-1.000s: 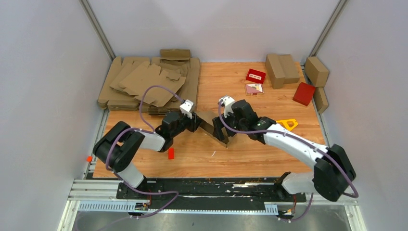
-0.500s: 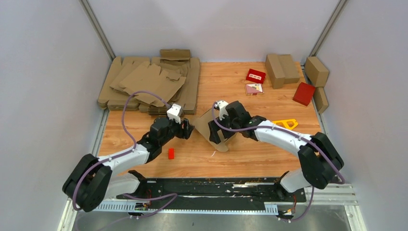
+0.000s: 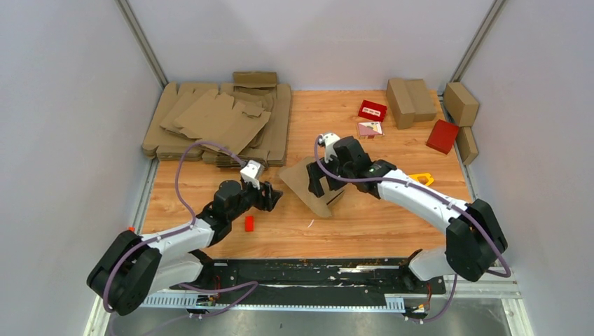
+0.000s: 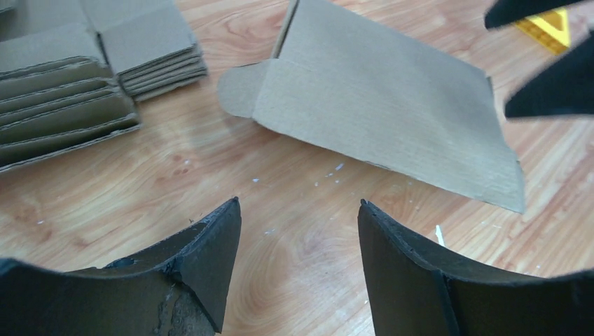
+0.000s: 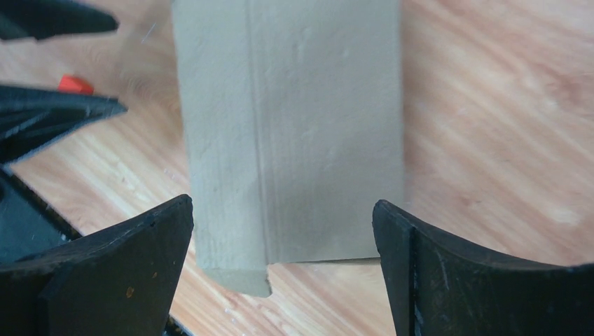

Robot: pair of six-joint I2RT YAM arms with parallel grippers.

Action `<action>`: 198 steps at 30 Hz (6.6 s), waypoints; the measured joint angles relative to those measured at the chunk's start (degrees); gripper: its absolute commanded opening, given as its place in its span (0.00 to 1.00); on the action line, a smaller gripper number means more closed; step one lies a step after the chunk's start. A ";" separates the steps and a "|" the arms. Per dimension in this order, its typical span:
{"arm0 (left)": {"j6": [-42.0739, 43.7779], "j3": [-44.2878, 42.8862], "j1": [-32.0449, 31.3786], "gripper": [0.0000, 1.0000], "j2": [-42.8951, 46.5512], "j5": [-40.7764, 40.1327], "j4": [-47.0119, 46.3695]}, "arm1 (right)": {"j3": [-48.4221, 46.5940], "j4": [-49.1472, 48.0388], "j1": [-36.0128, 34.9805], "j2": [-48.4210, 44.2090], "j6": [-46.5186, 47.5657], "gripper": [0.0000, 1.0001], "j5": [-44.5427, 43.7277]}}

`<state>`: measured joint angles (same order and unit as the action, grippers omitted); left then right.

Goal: Fold the paper box

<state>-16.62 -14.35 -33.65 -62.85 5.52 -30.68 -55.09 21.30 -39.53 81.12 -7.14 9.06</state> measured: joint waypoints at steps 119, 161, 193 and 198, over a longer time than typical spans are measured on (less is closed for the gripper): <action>-7.82 -7.43 -2.58 0.82 -4.96 12.59 7.85 | 5.60 -10.36 4.04 13.33 -3.63 0.50 3.54; -11.67 -15.37 -3.13 0.71 -20.72 19.39 -1.92 | 12.98 -15.12 5.25 -1.99 -5.40 0.64 3.21; -18.18 -10.27 -8.68 0.71 -16.50 15.63 -4.74 | 17.68 -20.68 13.03 -8.07 -21.07 0.91 29.27; -20.20 -9.01 -10.43 0.72 -14.64 12.79 -4.92 | 16.11 -13.99 8.46 -11.63 -19.76 1.00 27.04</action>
<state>-36.82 -23.35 -44.07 -77.49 18.31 -35.59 -38.98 7.31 -31.07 69.49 -26.89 36.10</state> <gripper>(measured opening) 0.714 0.973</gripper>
